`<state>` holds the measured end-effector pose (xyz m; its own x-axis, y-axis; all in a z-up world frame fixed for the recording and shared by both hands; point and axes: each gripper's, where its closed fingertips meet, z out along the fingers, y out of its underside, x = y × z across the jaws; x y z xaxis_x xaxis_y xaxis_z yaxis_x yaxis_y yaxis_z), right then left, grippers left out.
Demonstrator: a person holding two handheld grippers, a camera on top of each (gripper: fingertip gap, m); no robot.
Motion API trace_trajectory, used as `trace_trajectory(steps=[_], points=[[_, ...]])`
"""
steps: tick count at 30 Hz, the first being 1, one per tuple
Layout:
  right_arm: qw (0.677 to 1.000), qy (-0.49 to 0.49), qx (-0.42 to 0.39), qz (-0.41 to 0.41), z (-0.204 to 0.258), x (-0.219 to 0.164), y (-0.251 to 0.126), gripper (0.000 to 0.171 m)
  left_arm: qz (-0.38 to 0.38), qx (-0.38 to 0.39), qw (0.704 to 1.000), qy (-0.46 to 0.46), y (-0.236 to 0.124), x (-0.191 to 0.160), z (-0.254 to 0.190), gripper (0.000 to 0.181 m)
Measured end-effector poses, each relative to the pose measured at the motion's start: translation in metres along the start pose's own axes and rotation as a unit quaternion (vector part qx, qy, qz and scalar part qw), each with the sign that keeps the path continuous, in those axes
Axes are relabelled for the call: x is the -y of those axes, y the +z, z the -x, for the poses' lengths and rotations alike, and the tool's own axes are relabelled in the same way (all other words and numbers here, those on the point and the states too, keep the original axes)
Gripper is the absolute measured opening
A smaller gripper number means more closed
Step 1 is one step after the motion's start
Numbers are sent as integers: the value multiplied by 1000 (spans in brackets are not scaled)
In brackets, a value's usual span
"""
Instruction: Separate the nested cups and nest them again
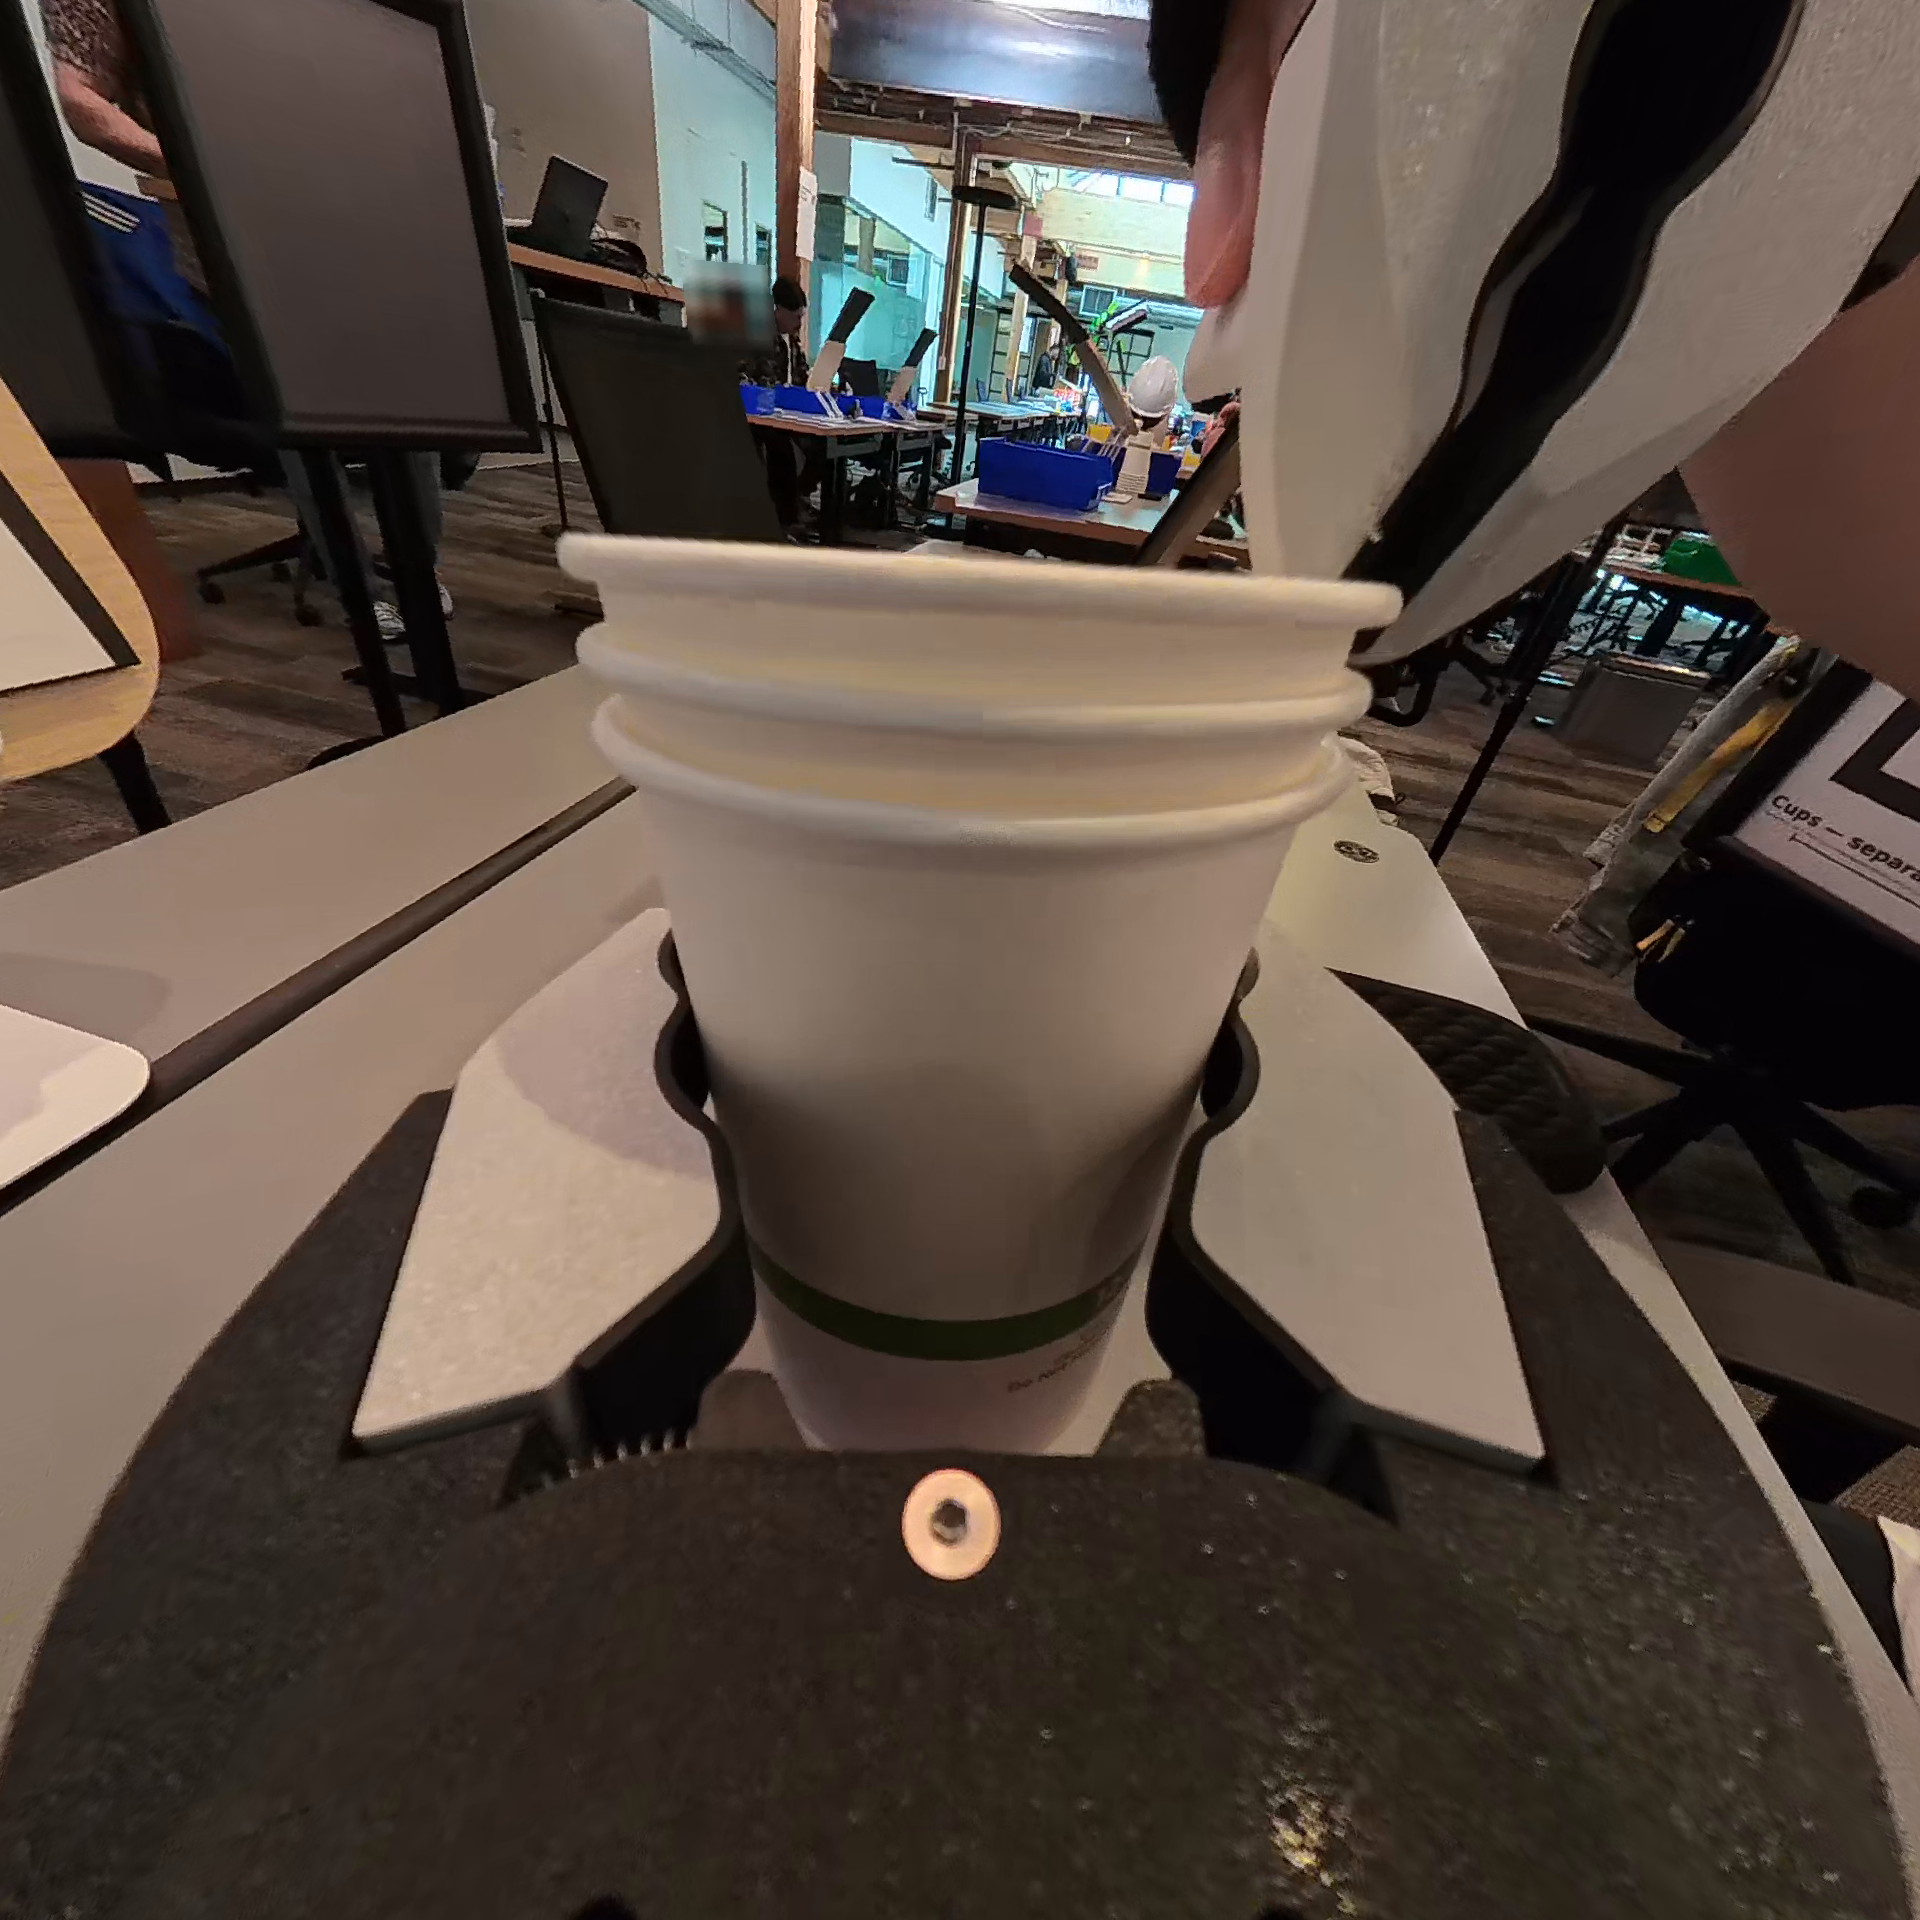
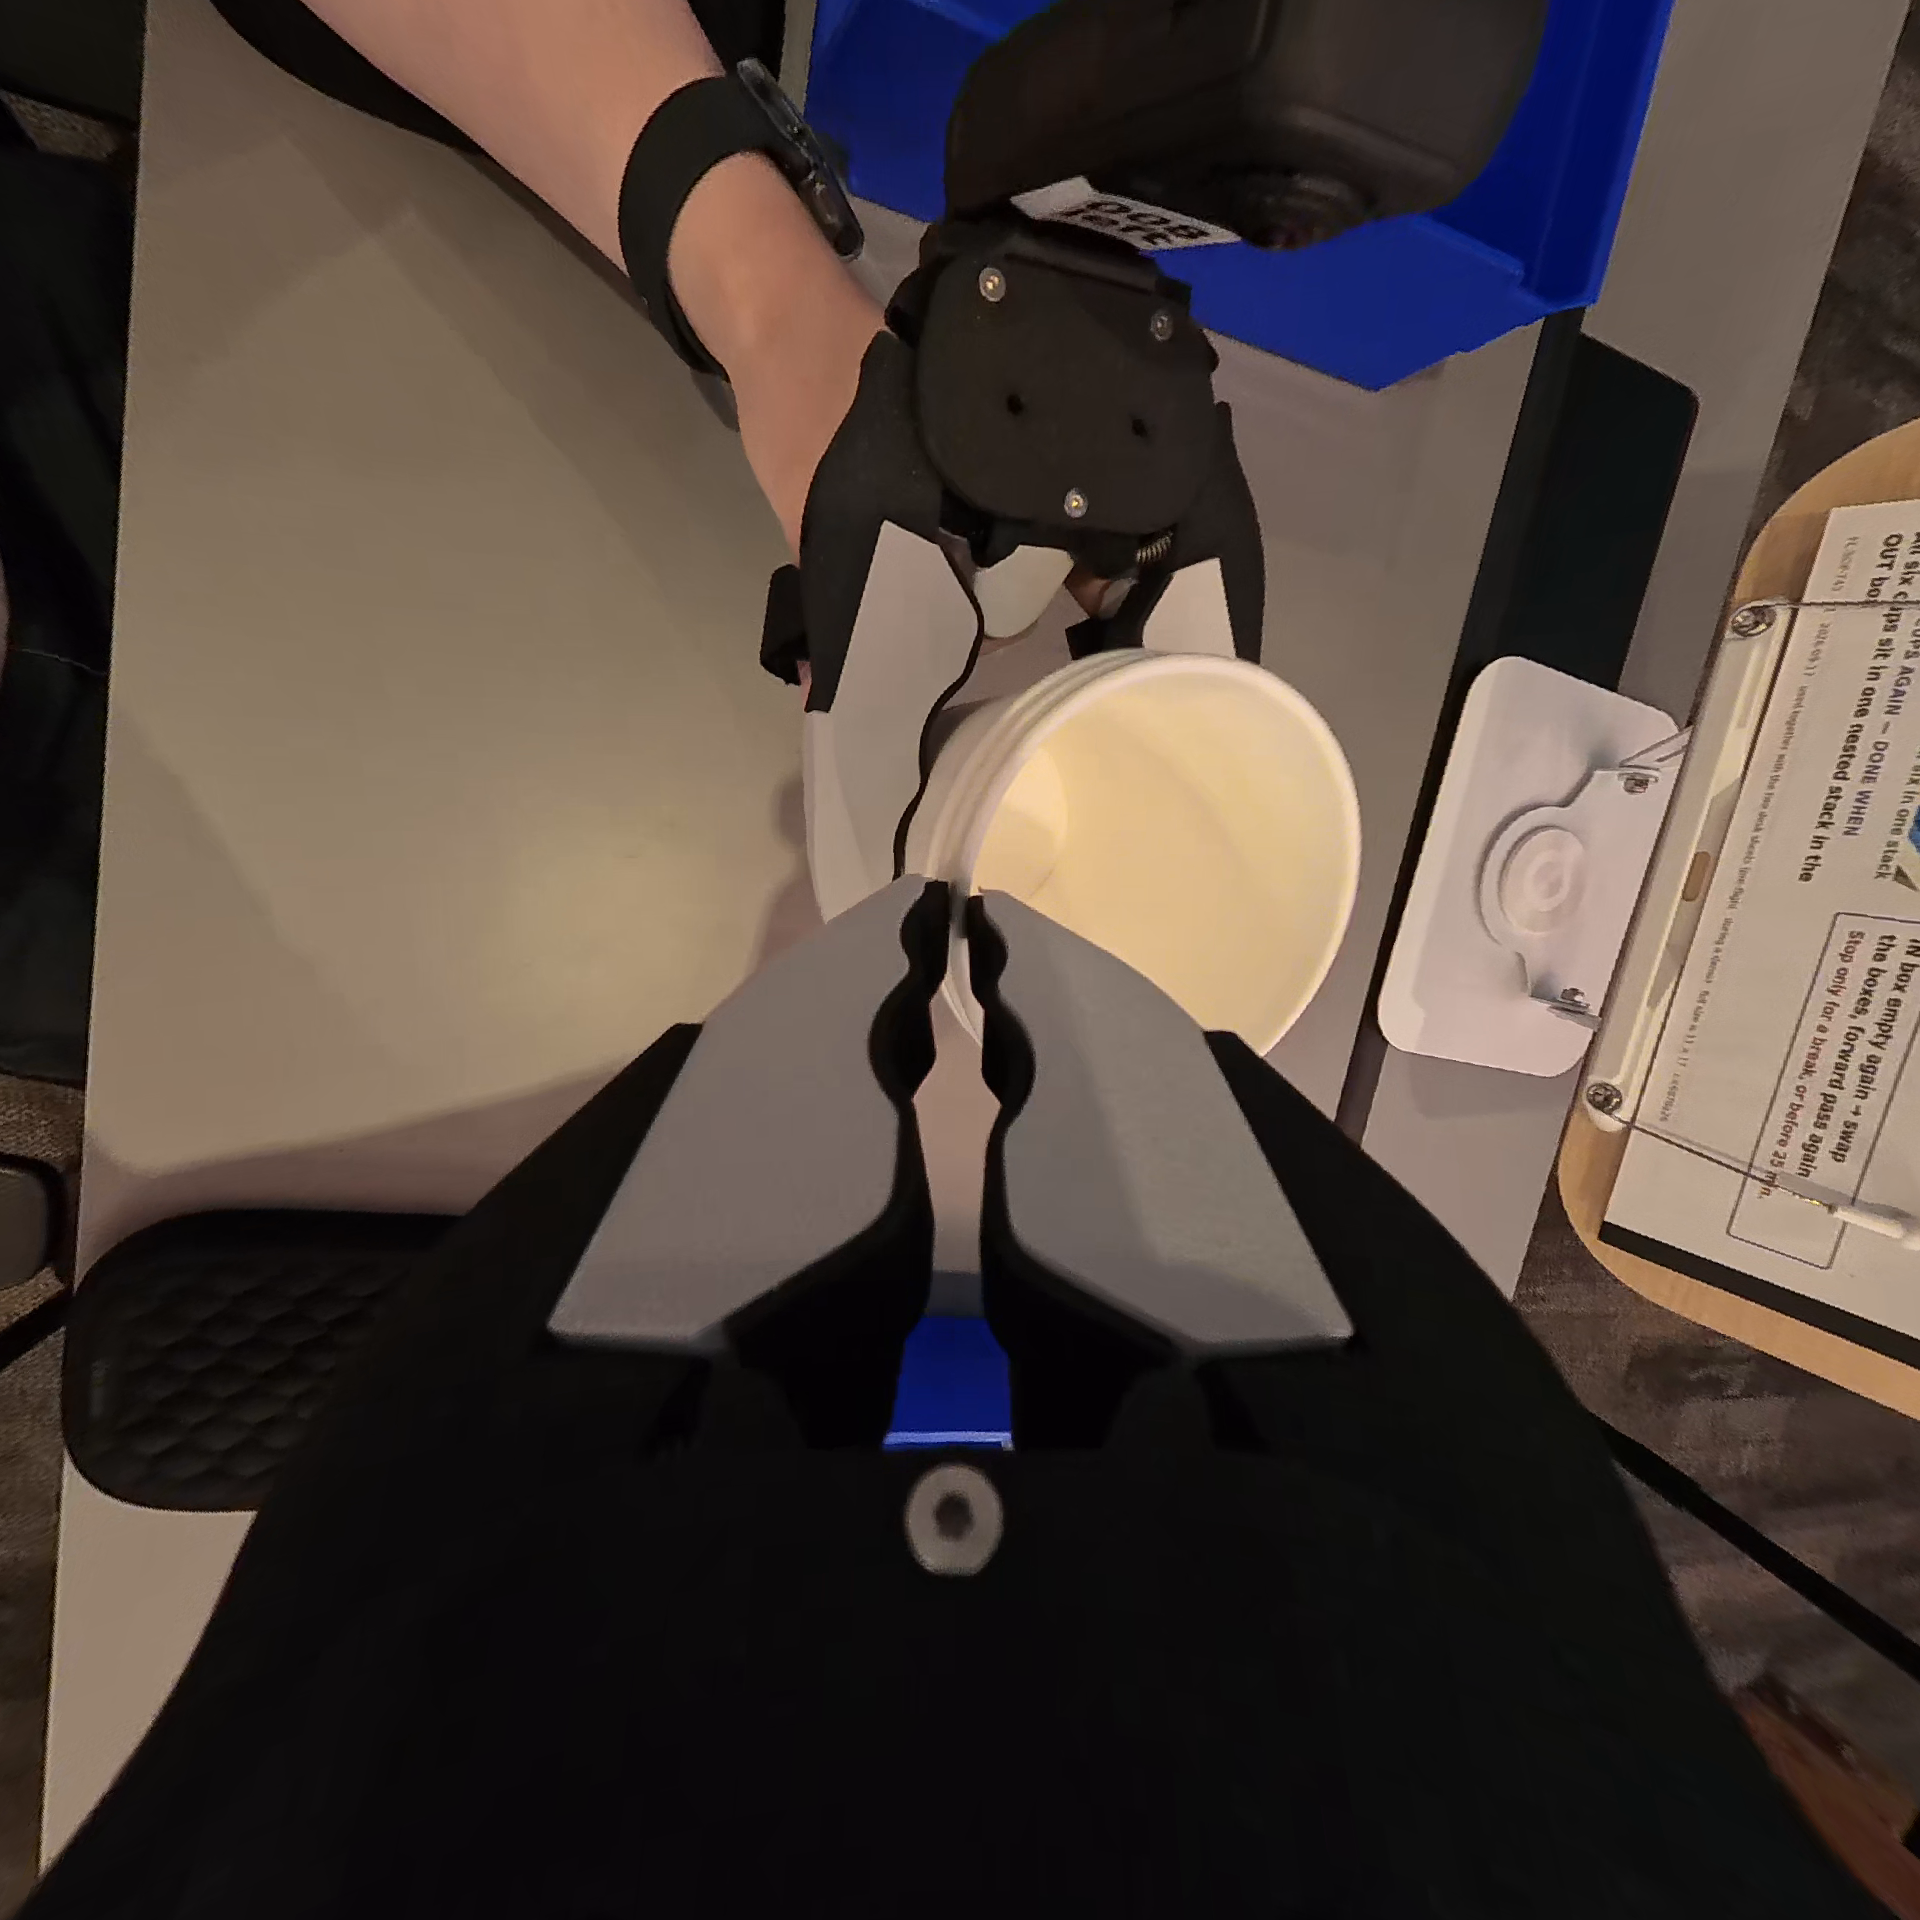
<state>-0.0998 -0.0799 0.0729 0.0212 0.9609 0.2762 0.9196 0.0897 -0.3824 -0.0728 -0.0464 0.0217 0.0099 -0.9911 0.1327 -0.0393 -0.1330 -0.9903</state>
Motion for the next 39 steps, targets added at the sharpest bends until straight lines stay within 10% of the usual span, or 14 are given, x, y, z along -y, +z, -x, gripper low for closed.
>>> trace_trajectory(steps=[24, 31, 39], points=[[990, 29, -133, -26, -36, 6, -134, 3, -1, 5, 1000, -17, -2, -3, 8, 95], [974, 153, -162, 46, -43, -83, -178, 3, -4, 6, 1000, -16, -4, -1, 9, 95], [951, 258, -138, 95, -9, -196, -146, 3, -8, 9, 1000, -15, -6, 2, 11, 95]])
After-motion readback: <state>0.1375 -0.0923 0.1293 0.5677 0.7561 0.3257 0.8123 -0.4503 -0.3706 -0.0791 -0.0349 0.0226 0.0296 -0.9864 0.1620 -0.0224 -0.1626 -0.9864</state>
